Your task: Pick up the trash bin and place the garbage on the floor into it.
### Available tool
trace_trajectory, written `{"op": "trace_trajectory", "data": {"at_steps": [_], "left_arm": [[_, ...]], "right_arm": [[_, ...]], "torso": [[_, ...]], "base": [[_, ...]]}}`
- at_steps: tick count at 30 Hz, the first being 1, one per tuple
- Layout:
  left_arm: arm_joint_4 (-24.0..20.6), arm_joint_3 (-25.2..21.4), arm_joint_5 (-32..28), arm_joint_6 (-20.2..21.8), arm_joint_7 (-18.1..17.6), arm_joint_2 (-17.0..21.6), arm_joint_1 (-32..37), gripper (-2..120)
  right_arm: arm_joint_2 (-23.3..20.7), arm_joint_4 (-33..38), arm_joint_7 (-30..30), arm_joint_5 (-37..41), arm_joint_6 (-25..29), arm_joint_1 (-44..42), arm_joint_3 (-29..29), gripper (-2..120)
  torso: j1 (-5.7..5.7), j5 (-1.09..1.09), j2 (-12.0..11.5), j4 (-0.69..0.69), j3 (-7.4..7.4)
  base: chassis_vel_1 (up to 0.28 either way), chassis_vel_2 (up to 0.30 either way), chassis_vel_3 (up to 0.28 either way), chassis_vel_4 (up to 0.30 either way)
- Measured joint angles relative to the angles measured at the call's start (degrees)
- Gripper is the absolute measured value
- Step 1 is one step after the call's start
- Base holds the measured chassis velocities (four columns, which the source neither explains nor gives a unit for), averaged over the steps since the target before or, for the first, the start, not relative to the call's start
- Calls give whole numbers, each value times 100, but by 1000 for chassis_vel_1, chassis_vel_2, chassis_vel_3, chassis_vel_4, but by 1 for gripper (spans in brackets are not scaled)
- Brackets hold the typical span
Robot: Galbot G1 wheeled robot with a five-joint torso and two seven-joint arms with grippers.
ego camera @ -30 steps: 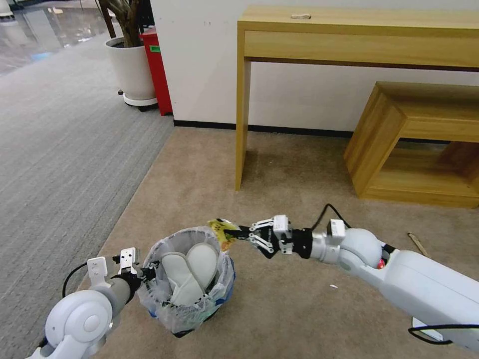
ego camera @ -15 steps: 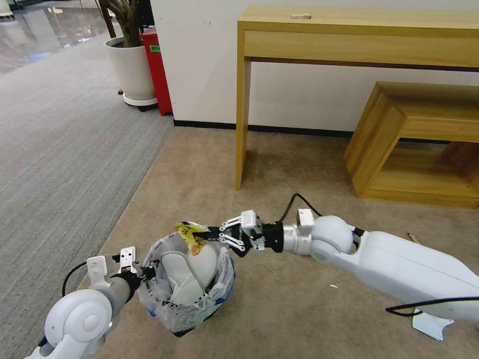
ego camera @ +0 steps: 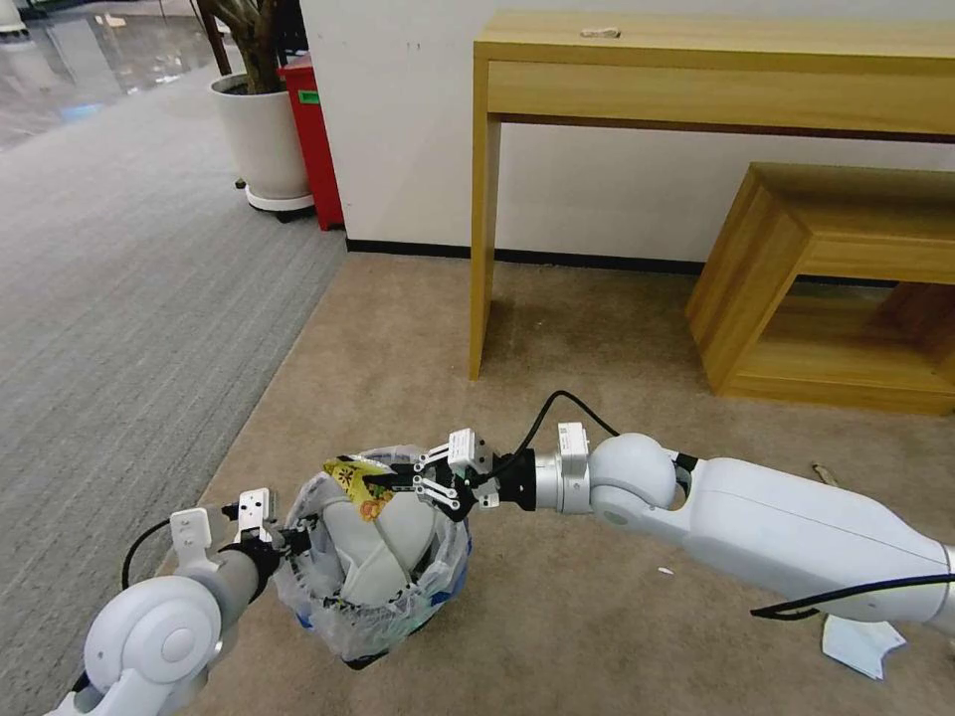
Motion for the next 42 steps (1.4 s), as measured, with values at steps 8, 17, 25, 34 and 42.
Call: {"op": "trace_trajectory", "data": {"at_steps": [8, 17, 25, 34, 42], "left_arm": [[-185, -196, -339, 41, -101, 122, -42, 0], [-259, -238, -465, 46, -152, 200, -82, 0], [-321, -247, -528, 48, -173, 229, -104, 0], [-443, -279, -557, 48, -186, 231, -71, 0], [-506, -288, -566, 49, -195, 225, -39, 0]], "right_arm": [[12, -76, -45, -59, 23, -24, -19, 0], [42, -163, -48, -92, 37, -28, -70, 0], [110, -290, -42, -164, 51, -39, -138, 0], [225, -414, 46, -266, 72, -46, -202, 0], [277, -460, 146, -327, 76, -87, -244, 14]], "torso": [[0, 0, 0, 0, 0], [0, 0, 0, 0, 0], [0, 0, 0, 0, 0], [0, 0, 0, 0, 0], [0, 0, 0, 0, 0]], "base": [[0, 0, 0, 0], [0, 0, 0, 0], [0, 0, 0, 0], [0, 0, 0, 0], [0, 0, 0, 0]]}}
